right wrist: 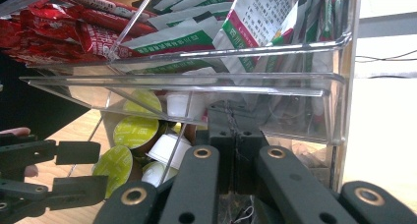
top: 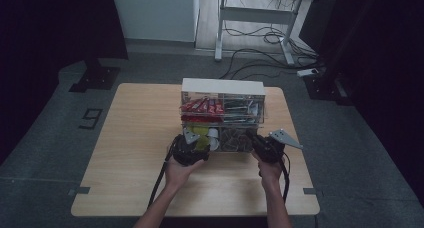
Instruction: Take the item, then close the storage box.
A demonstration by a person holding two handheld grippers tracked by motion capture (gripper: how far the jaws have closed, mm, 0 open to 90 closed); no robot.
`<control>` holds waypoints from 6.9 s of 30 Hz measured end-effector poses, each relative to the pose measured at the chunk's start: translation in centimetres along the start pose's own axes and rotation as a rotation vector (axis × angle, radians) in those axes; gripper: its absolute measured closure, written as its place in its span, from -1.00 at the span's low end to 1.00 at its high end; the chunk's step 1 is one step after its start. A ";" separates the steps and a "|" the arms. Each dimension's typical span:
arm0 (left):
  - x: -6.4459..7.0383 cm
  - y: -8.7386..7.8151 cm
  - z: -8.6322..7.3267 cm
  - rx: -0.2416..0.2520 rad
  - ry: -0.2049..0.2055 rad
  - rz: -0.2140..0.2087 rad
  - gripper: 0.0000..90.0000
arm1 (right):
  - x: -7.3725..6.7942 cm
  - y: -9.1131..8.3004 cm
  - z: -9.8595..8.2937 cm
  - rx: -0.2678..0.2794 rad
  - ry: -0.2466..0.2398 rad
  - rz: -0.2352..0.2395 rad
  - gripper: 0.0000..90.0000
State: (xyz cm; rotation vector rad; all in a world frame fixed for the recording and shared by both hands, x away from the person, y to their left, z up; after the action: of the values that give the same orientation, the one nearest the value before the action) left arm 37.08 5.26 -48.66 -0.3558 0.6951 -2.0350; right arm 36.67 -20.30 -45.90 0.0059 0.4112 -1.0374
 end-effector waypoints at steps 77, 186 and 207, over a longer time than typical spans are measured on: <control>-2.0 -4.9 -1.5 0.085 -0.027 0.001 -0.15 | 0.4 -0.1 0.0 0.000 0.008 -0.002 0.97; -8.9 -5.5 -8.8 -0.053 -0.114 0.118 -0.42 | 0.6 0.0 -0.3 -0.004 0.009 -0.027 0.96; -7.9 -6.9 -10.5 -0.020 -0.118 0.067 -0.40 | -0.1 -0.2 -1.0 -0.021 0.004 -0.027 0.95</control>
State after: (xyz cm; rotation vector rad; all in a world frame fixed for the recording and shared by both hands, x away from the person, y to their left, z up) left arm 31.21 18.30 -52.72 -0.4544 0.6468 -1.9288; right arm 36.14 -20.18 -46.75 -0.0166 0.4268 -1.0594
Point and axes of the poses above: each handheld gripper's, and its own axes: y roughly forward along the jaws, z roughly out of its top, x roughly to its right, the point moved 2 cm from there along y, roughly forward along the jaws, and after that the axes turned 5 degrees about y, right-handed, at the moved point
